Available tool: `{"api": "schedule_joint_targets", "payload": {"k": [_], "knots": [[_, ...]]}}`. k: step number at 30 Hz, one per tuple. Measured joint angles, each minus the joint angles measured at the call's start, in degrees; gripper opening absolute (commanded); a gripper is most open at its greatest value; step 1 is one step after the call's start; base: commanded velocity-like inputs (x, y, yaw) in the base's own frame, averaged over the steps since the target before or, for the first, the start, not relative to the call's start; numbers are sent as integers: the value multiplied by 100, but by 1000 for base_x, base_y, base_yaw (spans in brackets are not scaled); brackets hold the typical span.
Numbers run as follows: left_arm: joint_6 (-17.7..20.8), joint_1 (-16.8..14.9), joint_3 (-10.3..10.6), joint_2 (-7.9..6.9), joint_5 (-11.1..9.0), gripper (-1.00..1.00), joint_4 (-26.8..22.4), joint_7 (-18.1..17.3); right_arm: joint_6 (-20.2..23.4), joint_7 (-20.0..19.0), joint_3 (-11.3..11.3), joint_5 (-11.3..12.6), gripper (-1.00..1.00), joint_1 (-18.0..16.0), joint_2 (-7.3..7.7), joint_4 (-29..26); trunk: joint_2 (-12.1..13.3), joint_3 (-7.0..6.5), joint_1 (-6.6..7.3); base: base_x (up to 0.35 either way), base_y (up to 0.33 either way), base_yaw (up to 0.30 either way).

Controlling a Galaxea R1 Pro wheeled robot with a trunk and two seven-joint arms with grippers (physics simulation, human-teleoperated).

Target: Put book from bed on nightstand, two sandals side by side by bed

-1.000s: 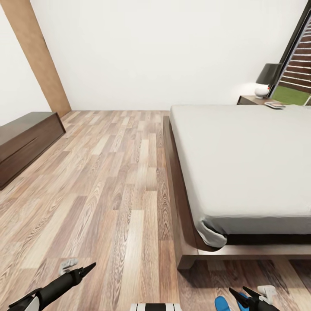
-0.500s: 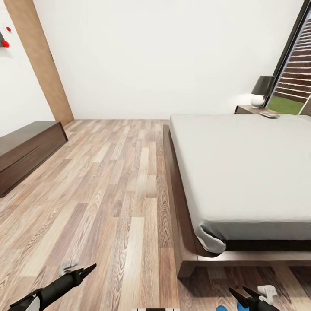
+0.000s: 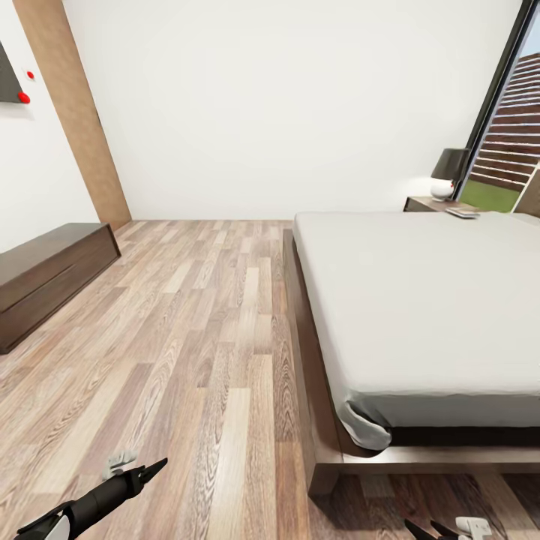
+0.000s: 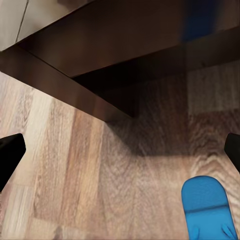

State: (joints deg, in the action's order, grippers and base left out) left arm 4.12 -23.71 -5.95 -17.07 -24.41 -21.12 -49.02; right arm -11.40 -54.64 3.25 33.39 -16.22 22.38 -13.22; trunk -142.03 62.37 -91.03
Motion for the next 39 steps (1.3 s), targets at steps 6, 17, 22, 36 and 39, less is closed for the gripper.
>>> {"api": "schedule_joint_targets", "payload": {"k": [6,17,22,36,39], "knots": [[-1,0,0,2,1,100,0,4,0,1,3,-1,100,0,0,5,241,-108,132,0,0,0],[-6,2,0,1,-1,100,-2,6,0,-3,9,-6,100,-1,-1,8,643,-288,352,0,0,99],[-5,2,-2,1,-1,100,-2,6,0,-5,9,-10,100,-1,-1,8,643,-288,352,0,0,279],[-7,2,-1,1,0,100,-2,6,0,-5,9,-9,100,-1,-1,8,643,-288,352,0,0,272],[-5,2,0,1,0,100,-2,6,0,-5,9,-10,100,-1,-1,7,643,-288,352,0,0,219]]}}
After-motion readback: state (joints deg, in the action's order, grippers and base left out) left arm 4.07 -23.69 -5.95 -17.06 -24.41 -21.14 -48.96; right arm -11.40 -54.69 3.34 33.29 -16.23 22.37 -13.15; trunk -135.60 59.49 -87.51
